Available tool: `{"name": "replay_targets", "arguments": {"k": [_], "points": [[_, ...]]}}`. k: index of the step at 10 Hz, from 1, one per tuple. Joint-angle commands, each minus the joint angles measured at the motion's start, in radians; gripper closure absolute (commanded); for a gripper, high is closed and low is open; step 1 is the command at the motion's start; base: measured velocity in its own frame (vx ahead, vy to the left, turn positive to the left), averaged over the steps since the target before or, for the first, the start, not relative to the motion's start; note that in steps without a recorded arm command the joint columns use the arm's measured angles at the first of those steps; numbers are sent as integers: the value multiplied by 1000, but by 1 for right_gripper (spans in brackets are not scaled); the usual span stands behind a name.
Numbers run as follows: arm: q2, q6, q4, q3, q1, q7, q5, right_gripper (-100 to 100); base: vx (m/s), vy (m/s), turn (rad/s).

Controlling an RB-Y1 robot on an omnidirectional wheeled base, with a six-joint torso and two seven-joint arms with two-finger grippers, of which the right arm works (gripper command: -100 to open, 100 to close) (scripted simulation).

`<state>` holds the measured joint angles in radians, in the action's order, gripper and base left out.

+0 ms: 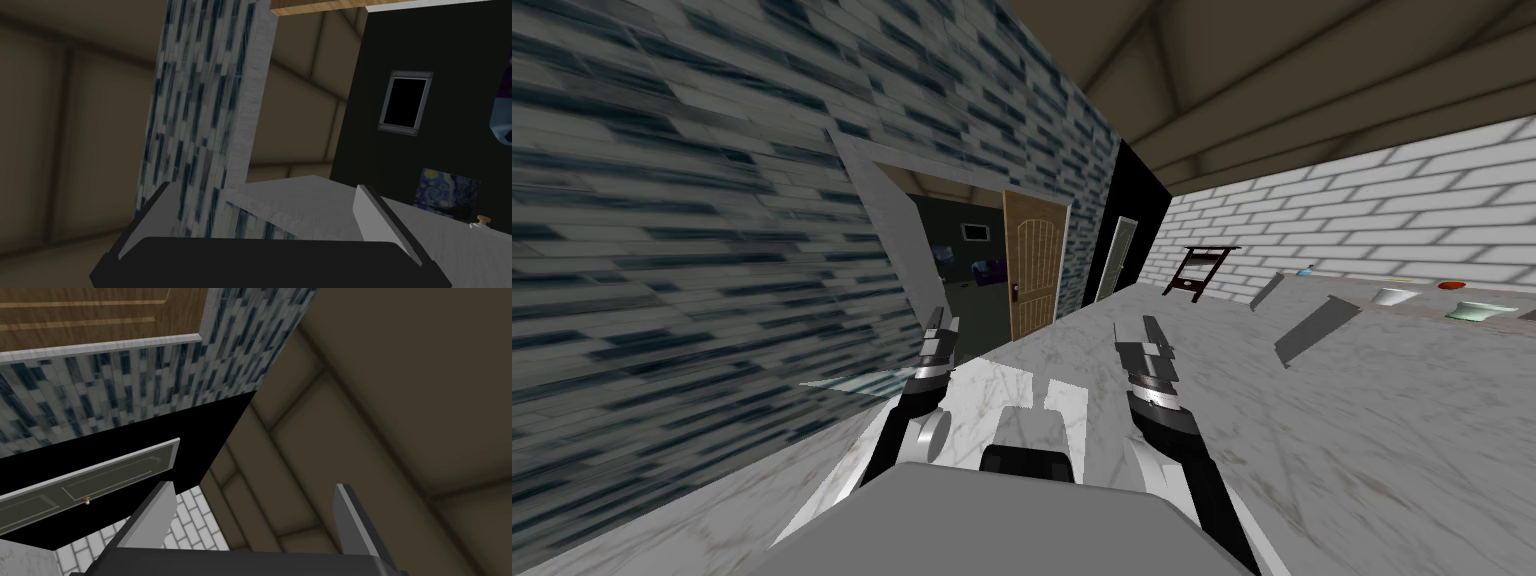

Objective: Push the door open

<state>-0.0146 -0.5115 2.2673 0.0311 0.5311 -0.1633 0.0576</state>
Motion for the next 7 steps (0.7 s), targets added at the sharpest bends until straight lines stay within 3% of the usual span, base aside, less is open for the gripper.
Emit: {"name": "replay_targets", "arguments": {"k": [1, 7], "points": [[7, 0, -28, 0, -18, 3, -2, -100, 51, -4, 49], [32, -2, -166, 2, -104, 16, -10, -100, 110, -12, 66]]}}
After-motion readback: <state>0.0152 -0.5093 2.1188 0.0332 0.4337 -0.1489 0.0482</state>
